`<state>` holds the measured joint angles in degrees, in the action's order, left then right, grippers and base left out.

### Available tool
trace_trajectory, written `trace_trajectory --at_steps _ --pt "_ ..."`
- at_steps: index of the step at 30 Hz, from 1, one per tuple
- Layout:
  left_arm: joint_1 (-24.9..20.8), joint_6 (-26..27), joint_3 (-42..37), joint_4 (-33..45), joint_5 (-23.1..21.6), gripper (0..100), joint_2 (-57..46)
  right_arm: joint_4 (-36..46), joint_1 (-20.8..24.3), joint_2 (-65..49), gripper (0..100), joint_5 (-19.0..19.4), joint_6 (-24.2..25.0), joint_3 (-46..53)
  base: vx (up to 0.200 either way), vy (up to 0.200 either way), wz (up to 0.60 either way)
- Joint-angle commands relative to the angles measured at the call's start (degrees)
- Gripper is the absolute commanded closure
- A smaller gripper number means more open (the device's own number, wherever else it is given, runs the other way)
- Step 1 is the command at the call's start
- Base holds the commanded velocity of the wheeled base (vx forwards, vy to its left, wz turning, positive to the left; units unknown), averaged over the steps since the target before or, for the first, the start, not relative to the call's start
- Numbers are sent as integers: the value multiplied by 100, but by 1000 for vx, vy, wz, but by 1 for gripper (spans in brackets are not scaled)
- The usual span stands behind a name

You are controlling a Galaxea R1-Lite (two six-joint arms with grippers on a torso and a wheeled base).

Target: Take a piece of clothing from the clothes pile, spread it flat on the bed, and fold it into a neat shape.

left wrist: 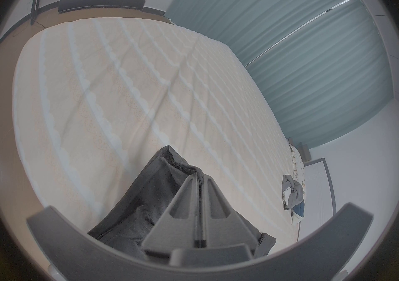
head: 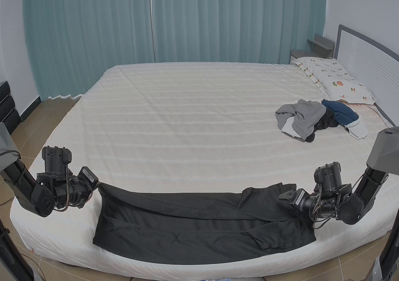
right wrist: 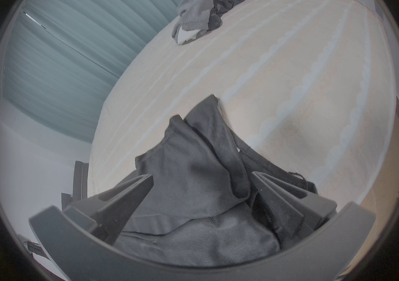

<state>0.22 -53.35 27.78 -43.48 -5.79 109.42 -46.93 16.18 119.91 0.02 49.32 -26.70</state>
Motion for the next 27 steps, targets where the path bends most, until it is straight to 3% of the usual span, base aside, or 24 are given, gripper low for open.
trace_trajectory --at_steps 1,3,4,27 --pt "4 0 8 -2 -1 100 0 -44 -9 323 0 15 -98 -37 0 0 0" --pt "13 0 8 -2 -1 100 9 -53 -9 367 0 15 -98 -64 0 0 0" --pt "4 0 8 -2 -1 100 18 -53 -9 384 100 15 -107 -90 0 0 0" --pt "22 17 -1 -2 17 100 -26 26 -510 -81 100 24 -107 -371 0 0 0"
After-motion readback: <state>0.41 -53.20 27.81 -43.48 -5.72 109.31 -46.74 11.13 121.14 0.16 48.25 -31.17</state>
